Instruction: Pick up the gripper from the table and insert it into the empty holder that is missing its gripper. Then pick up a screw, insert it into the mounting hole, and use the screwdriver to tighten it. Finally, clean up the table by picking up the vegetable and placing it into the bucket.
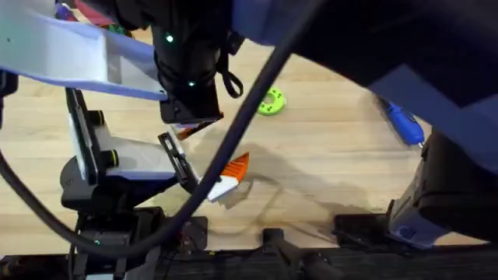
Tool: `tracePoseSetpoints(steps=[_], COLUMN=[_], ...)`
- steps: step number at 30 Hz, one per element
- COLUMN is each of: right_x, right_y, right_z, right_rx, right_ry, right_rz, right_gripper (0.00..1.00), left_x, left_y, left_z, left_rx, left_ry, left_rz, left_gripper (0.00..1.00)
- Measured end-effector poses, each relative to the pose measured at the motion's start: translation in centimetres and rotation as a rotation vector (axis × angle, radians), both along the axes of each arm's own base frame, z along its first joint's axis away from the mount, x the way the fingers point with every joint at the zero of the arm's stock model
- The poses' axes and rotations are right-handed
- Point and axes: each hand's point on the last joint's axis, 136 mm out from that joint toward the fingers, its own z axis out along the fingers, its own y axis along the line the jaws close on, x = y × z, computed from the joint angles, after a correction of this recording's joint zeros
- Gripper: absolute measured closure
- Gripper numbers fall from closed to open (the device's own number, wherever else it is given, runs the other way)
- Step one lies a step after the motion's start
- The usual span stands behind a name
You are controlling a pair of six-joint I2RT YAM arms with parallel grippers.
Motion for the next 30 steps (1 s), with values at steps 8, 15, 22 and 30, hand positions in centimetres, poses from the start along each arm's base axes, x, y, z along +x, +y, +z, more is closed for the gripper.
tracePoseSetpoints(steps=[8,15,22,30], right_x=[-0.25,-0.61,-0.5,-0.23], right_y=[0.11,0.16,0.09,-0.06], right_z=[-0.07,-0.12,-0.14,-0.11], right_rx=[-0.005,-0.01,-0.014,-0.022], right_ry=[-0.002,0.0,-0.006,-0.021], right_rz=[0.006,0.017,0.014,0.008], right_gripper=[0.996,0.996,0.996,0.996], left_x=[0.0,0.0,0.0,0.0], left_y=[0.0,0.0,0.0,0.0], left_z=[0.0,0.0,-0.01,0.0], left_rx=[-0.002,-0.002,-0.002,-0.002], left_ry=[0.003,0.003,0.003,0.003], left_rz=[0.0,0.0,0.0,0.0], left_gripper=[0.013,0.013,0.013,0.013])
